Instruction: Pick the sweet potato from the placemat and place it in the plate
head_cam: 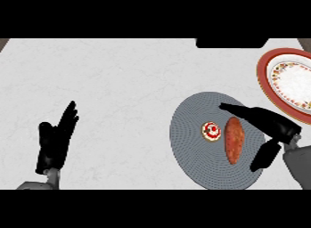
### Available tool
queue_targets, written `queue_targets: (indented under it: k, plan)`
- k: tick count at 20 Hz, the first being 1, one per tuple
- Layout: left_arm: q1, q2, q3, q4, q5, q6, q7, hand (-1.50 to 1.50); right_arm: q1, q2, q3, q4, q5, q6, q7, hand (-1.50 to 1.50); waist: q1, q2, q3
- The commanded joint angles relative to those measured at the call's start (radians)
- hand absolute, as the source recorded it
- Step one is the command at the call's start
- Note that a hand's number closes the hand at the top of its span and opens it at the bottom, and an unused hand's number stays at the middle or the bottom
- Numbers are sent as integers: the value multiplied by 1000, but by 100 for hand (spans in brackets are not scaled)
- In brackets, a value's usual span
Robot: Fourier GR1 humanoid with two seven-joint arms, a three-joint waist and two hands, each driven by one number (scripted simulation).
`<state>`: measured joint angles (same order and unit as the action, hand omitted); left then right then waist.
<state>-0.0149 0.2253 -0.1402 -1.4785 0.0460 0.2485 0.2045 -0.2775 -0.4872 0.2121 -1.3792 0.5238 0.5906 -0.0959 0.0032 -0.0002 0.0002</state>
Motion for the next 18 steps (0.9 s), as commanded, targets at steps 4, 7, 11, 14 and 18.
queue_targets:
  k: [4, 7, 11, 14, 18]
  plan:
    - [-11, -17, 65, 49, -12, -68, -38, 0, -40, 55, -47, 68, 91, 35, -34, -150, 0, 0, 0]
    - [13, -45, 57, 18, -39, -60, -17, 0, 4, 100, -43, 35, 127, 17, -23, 150, -1, 0, 0]
    - [-33, -26, 97, 33, -35, -64, 12, 0, 26, 31, -49, 29, 171, -42, -184, 150, -2, 0, 0]
    - [-49, -77, 46, 8, -88, -24, 54, 0, -8, 42, -77, 23, 182, -40, -174, 150, -2, 0, 0]
    - [-12, -75, 67, 33, -83, -46, 4, 0, -17, 58, -85, 145, 268, -194, -248, 150, 2, 2, 0]
